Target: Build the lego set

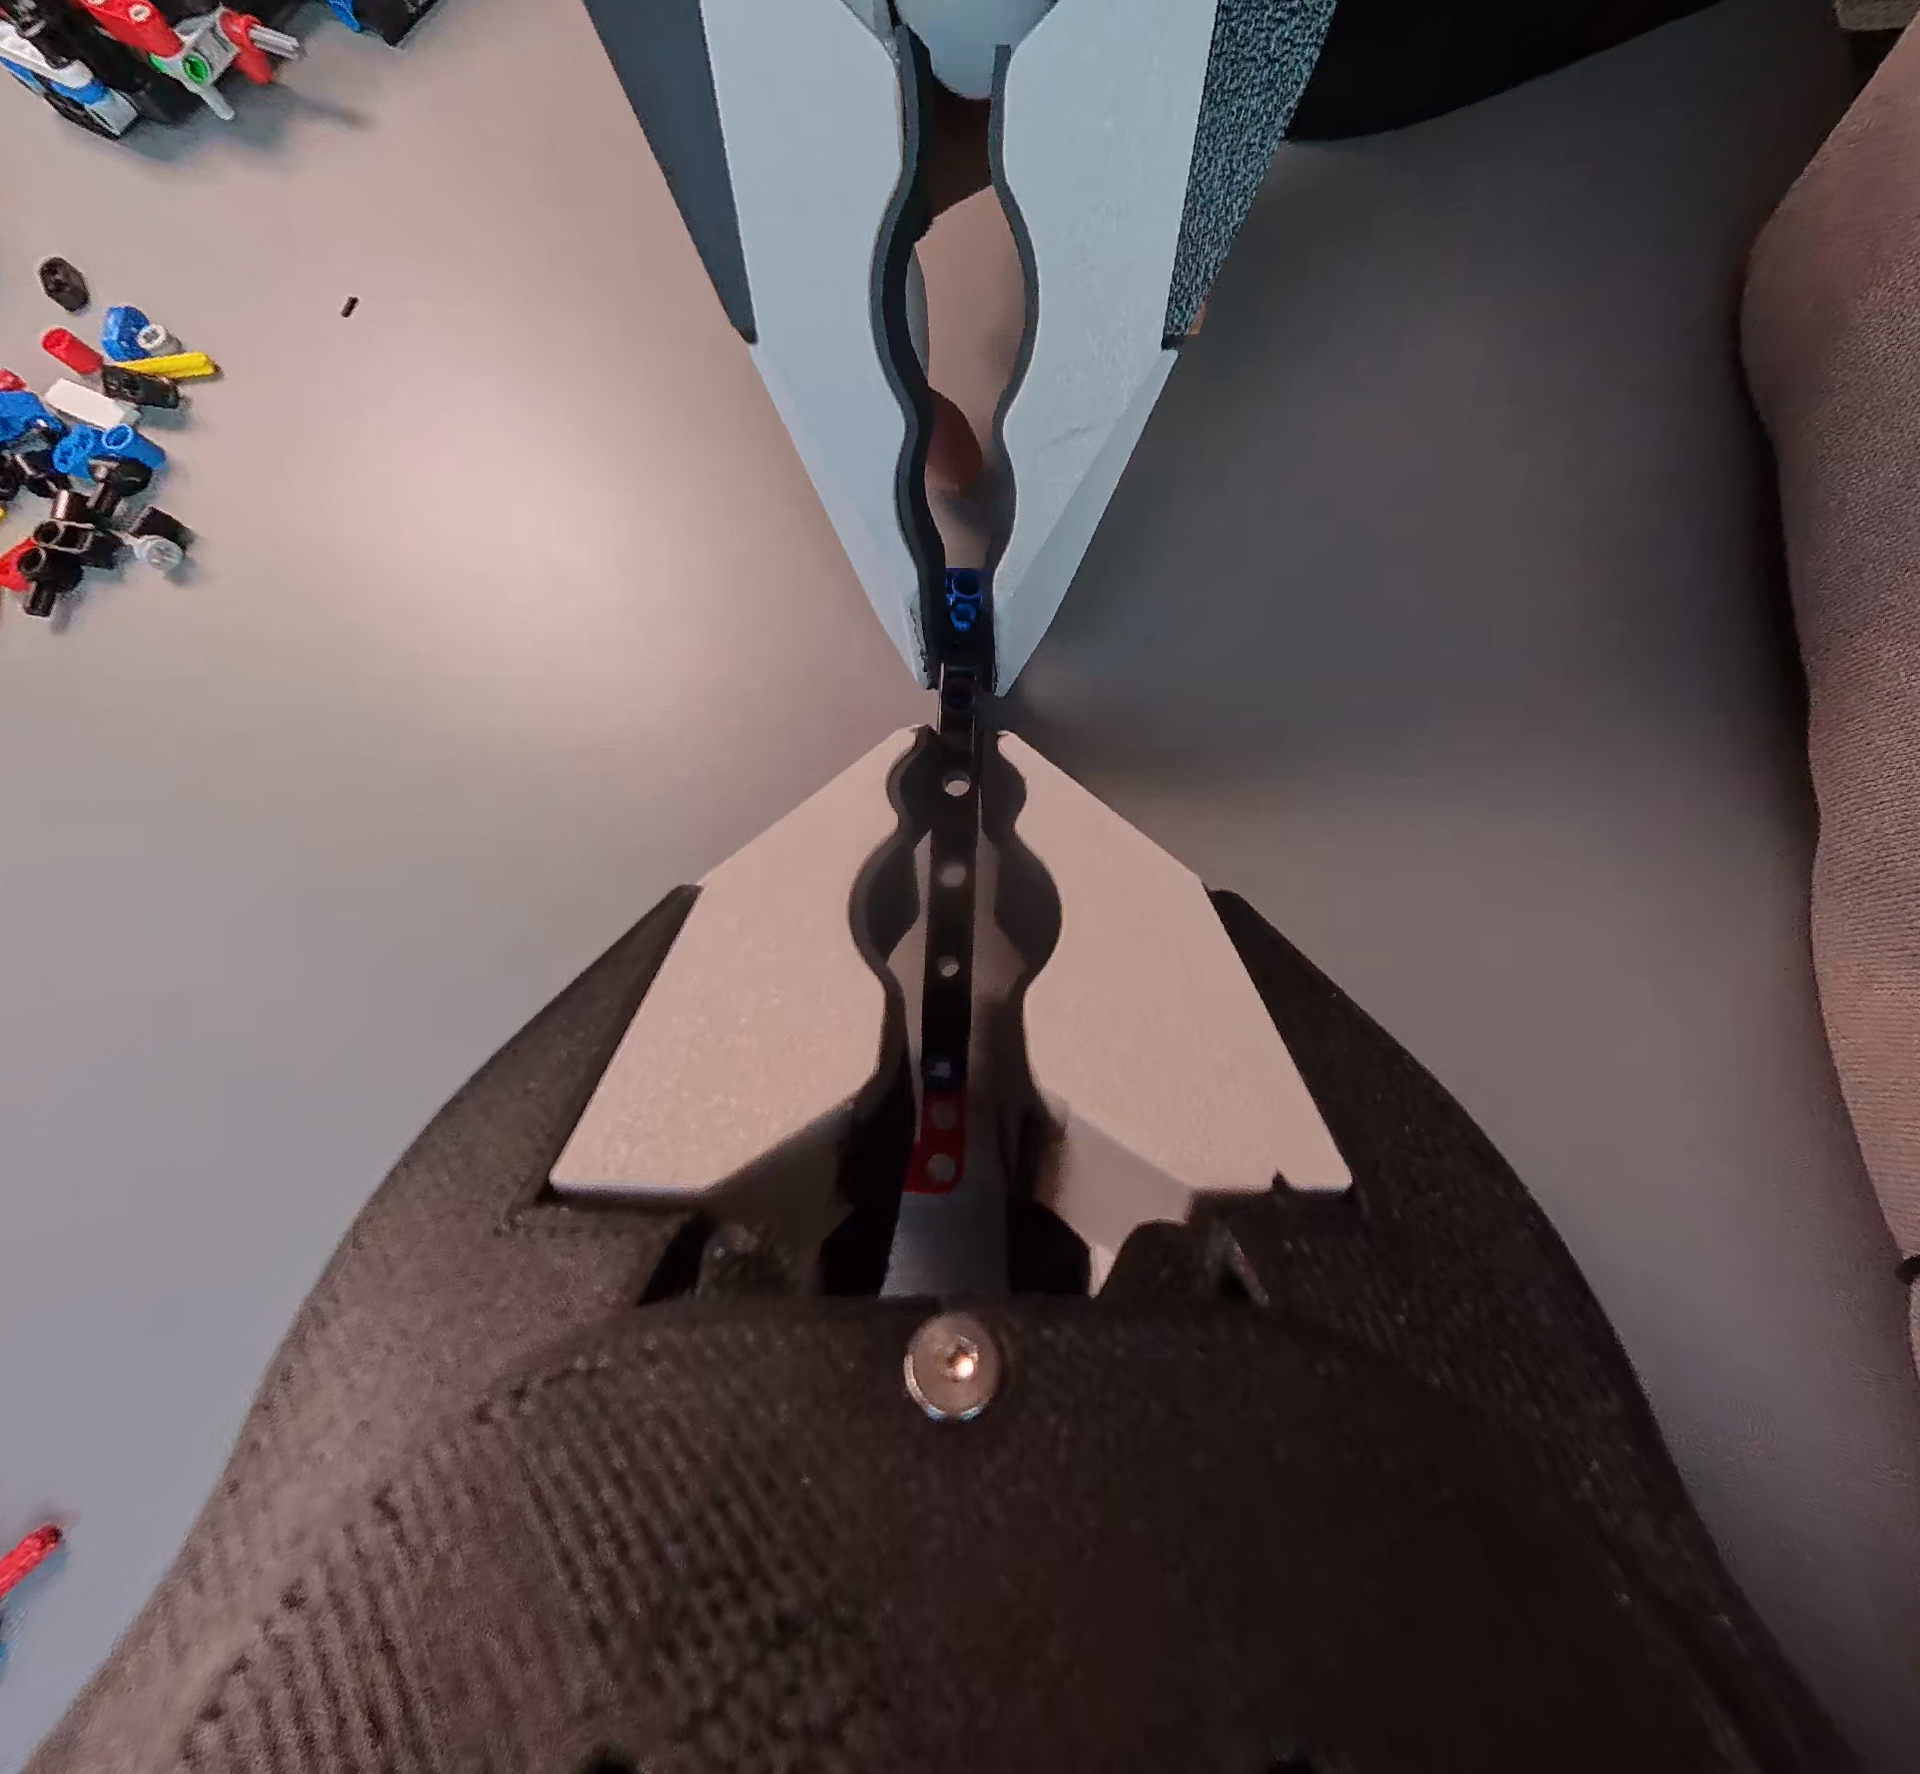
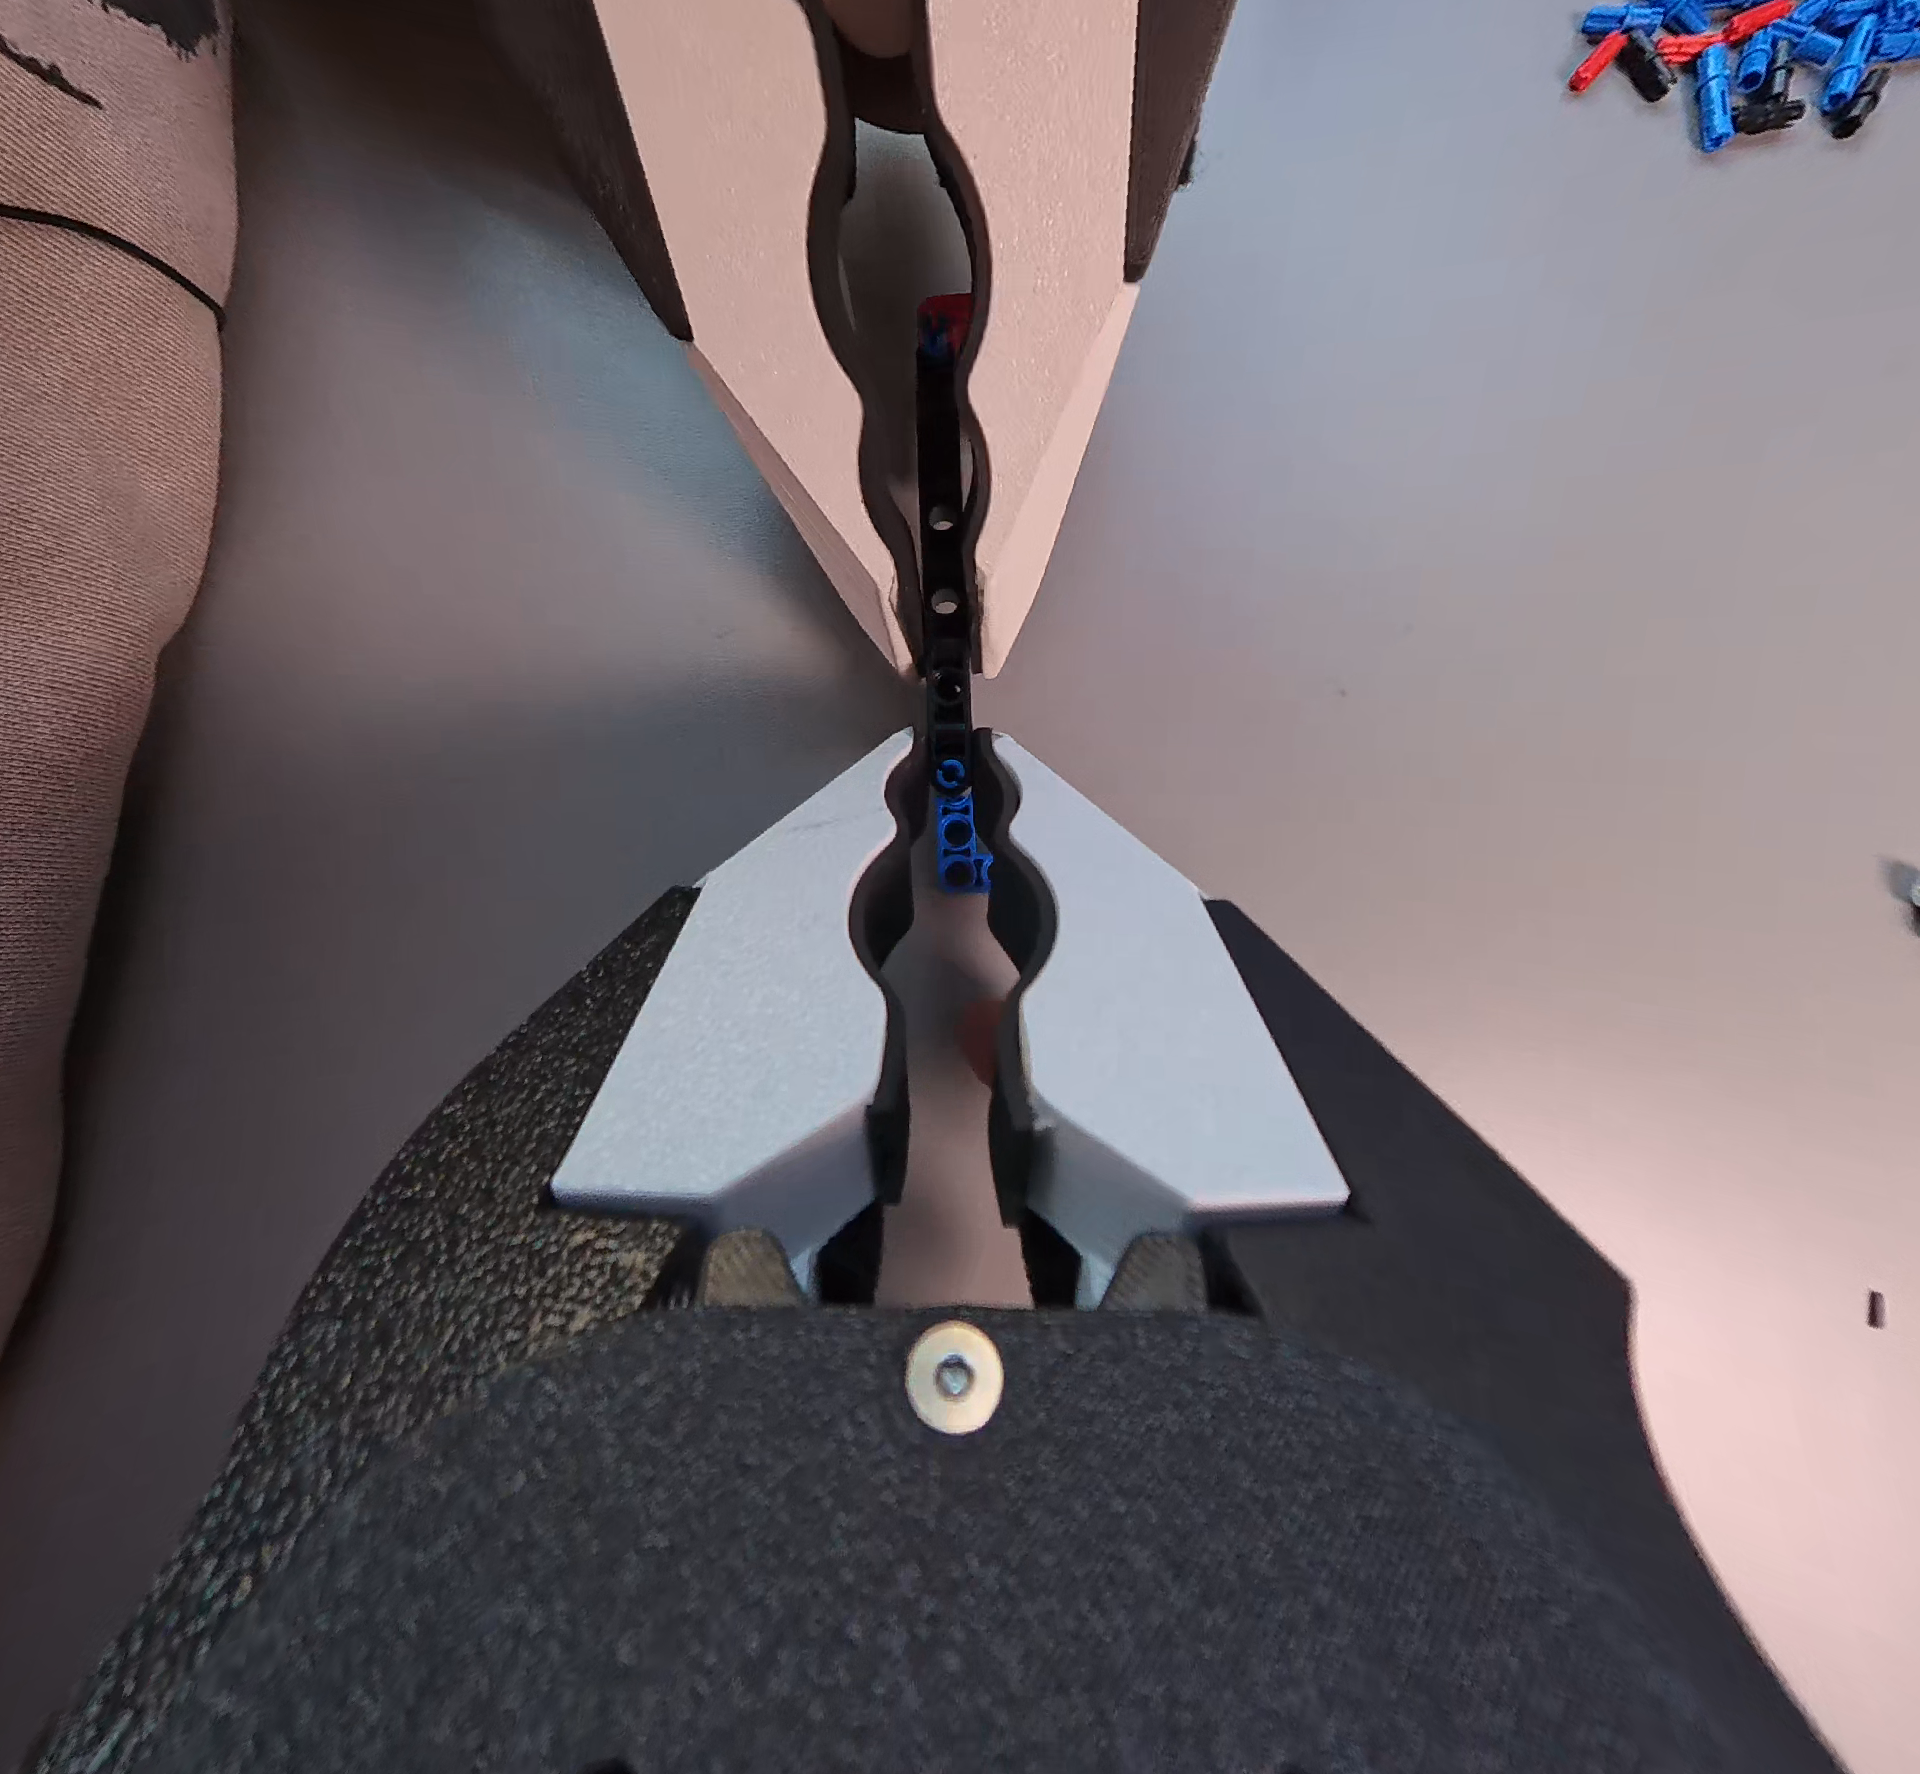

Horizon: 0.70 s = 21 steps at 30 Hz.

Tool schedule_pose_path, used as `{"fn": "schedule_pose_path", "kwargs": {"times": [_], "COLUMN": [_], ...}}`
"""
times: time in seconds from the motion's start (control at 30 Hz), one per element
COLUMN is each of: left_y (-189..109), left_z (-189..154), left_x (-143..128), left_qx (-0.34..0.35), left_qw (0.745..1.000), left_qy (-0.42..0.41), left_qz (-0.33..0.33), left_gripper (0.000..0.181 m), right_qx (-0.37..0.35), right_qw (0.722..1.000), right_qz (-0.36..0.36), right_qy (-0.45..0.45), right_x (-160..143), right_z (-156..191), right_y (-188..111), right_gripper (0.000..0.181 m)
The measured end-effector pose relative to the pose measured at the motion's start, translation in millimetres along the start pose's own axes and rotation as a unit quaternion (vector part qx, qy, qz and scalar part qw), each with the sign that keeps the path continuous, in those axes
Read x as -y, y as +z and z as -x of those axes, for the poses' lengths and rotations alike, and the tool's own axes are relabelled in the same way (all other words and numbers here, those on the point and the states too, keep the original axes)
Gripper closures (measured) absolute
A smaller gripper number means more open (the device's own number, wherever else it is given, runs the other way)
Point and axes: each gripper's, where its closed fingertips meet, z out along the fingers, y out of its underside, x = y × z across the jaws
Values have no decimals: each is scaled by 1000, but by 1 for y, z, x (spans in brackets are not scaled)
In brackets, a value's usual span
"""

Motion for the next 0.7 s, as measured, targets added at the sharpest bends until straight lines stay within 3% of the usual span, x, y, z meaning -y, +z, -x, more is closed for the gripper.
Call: {"fn": "schedule_pose_path", "kwargs": {"times": [0.33,0.7], "left_y": [1,7], "left_z": [0,-9], "left_x": [-1,-5], "left_qx": [-62,-48], "left_qw": [998,998], "left_qy": [-24,29], "left_qz": [14,27], "left_gripper": [174,173], "right_qx": [22,37], "right_qw": [999,999], "right_qz": [3,18], "right_qy": [27,10], "right_x": [-1,-8], "right_z": [1,8], "right_y": [1,4], "right_gripper": [175,175]}}
